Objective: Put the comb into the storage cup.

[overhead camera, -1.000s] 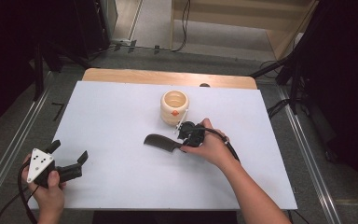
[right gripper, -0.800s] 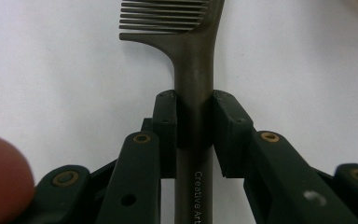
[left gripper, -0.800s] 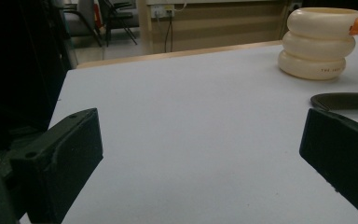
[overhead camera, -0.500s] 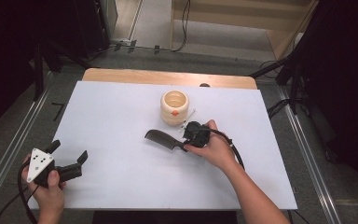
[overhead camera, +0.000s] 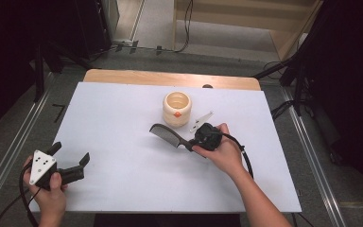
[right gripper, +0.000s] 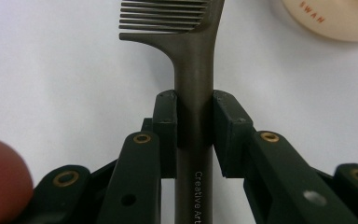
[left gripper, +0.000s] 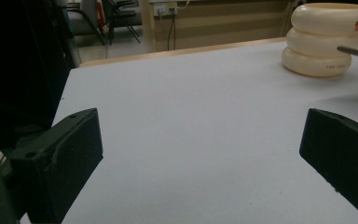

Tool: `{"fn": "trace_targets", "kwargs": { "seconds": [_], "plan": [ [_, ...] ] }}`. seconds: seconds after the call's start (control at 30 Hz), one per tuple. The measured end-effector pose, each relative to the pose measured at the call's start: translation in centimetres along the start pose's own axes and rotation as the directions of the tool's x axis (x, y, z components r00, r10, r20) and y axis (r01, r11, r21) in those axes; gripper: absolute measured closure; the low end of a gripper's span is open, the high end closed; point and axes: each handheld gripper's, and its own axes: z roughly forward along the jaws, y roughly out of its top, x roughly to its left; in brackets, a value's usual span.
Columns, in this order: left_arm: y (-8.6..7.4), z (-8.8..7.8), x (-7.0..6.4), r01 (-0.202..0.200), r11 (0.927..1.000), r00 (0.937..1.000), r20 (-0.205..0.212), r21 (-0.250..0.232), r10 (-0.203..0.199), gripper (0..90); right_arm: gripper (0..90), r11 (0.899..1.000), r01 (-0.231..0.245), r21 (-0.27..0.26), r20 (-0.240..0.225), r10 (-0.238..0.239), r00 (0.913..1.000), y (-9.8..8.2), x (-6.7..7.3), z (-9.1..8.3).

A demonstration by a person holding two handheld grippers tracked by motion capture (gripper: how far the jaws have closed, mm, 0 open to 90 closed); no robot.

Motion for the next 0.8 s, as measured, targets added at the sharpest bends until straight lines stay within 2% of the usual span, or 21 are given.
{"fn": "trace_targets", "kwargs": {
  "seconds": [0.13, 0.17, 0.2, 0.27, 0.47, 0.6, 0.8],
  "plan": [
    [0.1, 0.0, -0.1, -0.016, 0.9999, 0.9998, -0.009, 0.003, 0.016, 0.0, 71.1, 0.999, 0.006, -0.037, 0.014, -0.006, 0.9999, -0.4, 0.2, -0.5],
    [0.2, 0.1, -0.2, -0.027, 0.9996, 0.9996, -0.011, 0.008, 0.027, 0.0, 71.1, 0.999, 0.003, -0.051, 0.02, -0.002, 0.9998, -0.5, 0.2, -0.7],
    [0.3, 0.1, -0.4, -0.039, 0.9992, 0.9992, -0.011, 0.012, 0.039, 0.0, 71.1, 0.996, 0.0, -0.088, 0.024, 0.002, 0.9997, -0.9, 0.3, -1.1],
    [0.4, 0.2, -0.7, -0.059, 0.998, 0.9982, -0.007, 0.022, 0.059, 0.0, 71.1, 0.995, 0.001, -0.1, 0.029, 0.002, 0.9996, -1.1, 0.2, -1.2],
    [1.0, 0.7, -1.8, -0.064, 0.9976, 0.9975, 0.032, 0.028, 0.063, 0.0, 71.1, 0.983, -0.026, -0.183, 0.034, 0.033, 0.9989, -2.5, 0.3, -1.9],
    [1.7, 0.8, -2.7, -0.063, 0.9978, 0.9964, 0.058, 0.022, 0.061, 0.0, 71.0, 0.971, -0.036, -0.235, 0.037, 0.046, 0.9982, -3.5, 0.4, -2.0],
    [2.7, 0.9, -4.1, -0.062, 0.998, 0.9916, 0.114, 0.014, 0.06, 0.0, 71.0, 0.95, -0.047, -0.308, 0.03, 0.059, 0.9978, -4.7, 0.8, -2.1]
  ]
}}
